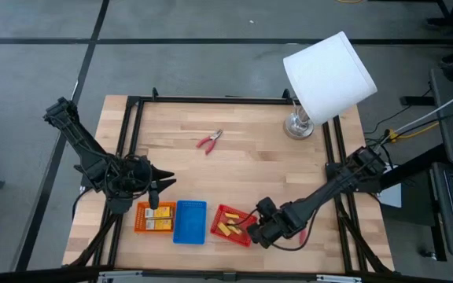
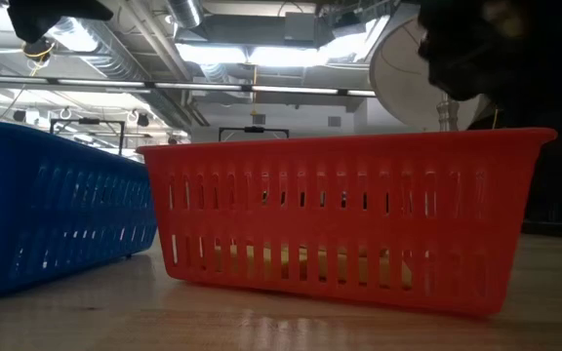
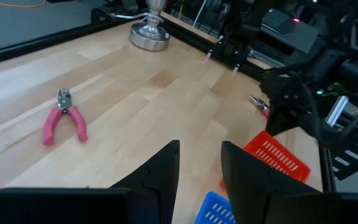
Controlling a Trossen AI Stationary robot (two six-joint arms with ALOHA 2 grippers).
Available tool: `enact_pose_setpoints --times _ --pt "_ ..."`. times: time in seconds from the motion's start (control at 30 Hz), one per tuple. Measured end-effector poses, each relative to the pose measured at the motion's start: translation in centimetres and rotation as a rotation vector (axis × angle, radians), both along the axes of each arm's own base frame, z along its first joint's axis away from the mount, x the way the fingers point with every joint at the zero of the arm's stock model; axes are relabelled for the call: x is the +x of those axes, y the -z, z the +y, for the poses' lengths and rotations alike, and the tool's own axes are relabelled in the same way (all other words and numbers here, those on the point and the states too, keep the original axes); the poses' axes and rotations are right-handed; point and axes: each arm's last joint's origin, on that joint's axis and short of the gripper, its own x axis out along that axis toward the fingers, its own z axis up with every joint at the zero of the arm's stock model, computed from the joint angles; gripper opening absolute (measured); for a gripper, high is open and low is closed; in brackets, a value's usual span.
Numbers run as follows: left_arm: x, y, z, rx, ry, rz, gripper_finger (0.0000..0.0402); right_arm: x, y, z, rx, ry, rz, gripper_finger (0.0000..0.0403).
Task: Pick & Place School Supplies
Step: Adjust the red bin, then put the bottom hole puncher into the blue bin
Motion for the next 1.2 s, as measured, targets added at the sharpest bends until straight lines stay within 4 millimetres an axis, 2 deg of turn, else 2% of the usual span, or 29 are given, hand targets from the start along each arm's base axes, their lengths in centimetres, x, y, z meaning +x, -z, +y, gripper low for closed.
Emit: enact_pose_setpoints --times 0.67,0.87,1.03,1.2 --pt "0.0 0.0 0.0 -0.002 0.000 -0.002 0.0107 3.0 0.2 -3.6 -0.021 -0.103 -0.074 0.0000" --pt "0.0 0.0 0.0 -0.008 -0.003 -0.003 0.0106 4.1 0.9 -4.1 -0.011 -0.132 -0.101 0.0000" --pt "0.0 0.0 0.0 -0.010 -0.003 -0.004 0.0106 4.0 1.4 -4.1 -0.009 -0.126 -0.074 0.0000" --pt "0.0 0.0 0.0 -0.010 -0.002 -0.004 0.0106 3.1 1.2 -4.1 -0.070 -0.072 -0.028 0.0009"
